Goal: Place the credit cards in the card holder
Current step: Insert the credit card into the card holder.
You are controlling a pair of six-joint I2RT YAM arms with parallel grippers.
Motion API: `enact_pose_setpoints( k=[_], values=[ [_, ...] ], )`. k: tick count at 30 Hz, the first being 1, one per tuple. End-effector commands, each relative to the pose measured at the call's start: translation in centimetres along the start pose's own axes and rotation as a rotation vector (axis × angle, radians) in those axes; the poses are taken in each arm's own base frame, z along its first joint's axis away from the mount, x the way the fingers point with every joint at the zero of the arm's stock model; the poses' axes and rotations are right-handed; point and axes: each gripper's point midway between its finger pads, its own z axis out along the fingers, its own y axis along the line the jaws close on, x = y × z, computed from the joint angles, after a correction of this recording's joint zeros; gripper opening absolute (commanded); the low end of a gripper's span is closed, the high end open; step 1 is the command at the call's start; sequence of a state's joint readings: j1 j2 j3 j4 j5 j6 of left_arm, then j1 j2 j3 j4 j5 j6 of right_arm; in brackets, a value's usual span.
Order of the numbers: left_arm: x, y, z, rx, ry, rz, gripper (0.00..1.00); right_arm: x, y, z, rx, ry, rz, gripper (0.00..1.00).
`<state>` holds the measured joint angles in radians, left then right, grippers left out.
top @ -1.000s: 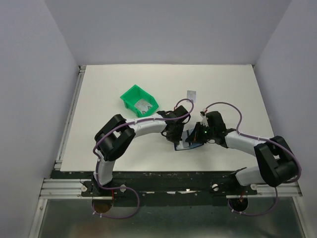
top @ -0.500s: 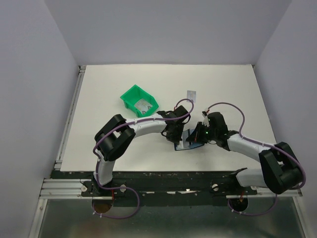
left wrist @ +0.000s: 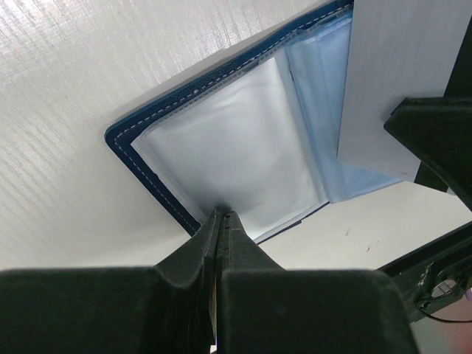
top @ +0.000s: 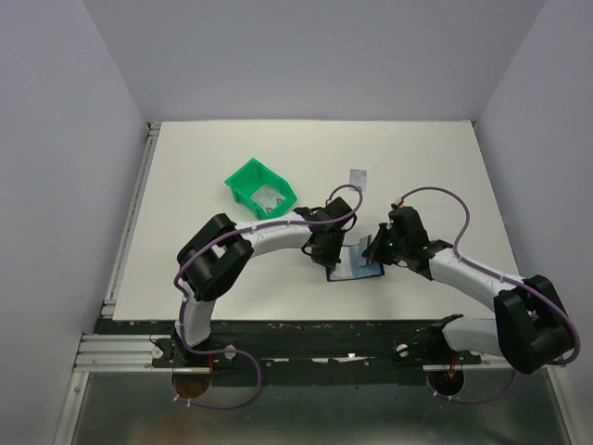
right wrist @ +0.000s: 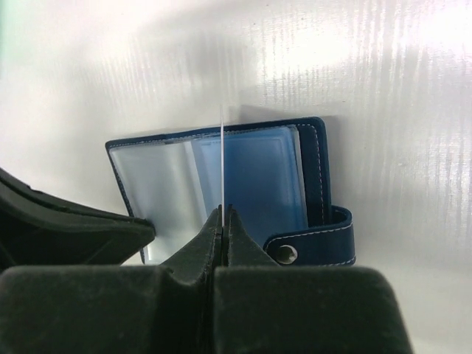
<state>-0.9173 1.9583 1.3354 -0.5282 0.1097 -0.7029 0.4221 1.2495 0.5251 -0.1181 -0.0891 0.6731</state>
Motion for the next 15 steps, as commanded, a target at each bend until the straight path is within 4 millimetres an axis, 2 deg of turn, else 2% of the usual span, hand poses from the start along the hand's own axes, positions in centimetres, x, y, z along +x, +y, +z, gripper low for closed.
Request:
enact_pose_setpoints(
  k=[1,15],
  values=[
    [0.9,1.3,1.0,-0.046,0.041,0.011,0.07,0.0,-1.8,0.6,0.095,-0.009,-0.006,0.00],
    [1.0,1.2,1.0,-0.043,0.043,0.014,0.07,2.0,-0.5,2.1,-0.048,0.025,0.030,0.00]
  ],
)
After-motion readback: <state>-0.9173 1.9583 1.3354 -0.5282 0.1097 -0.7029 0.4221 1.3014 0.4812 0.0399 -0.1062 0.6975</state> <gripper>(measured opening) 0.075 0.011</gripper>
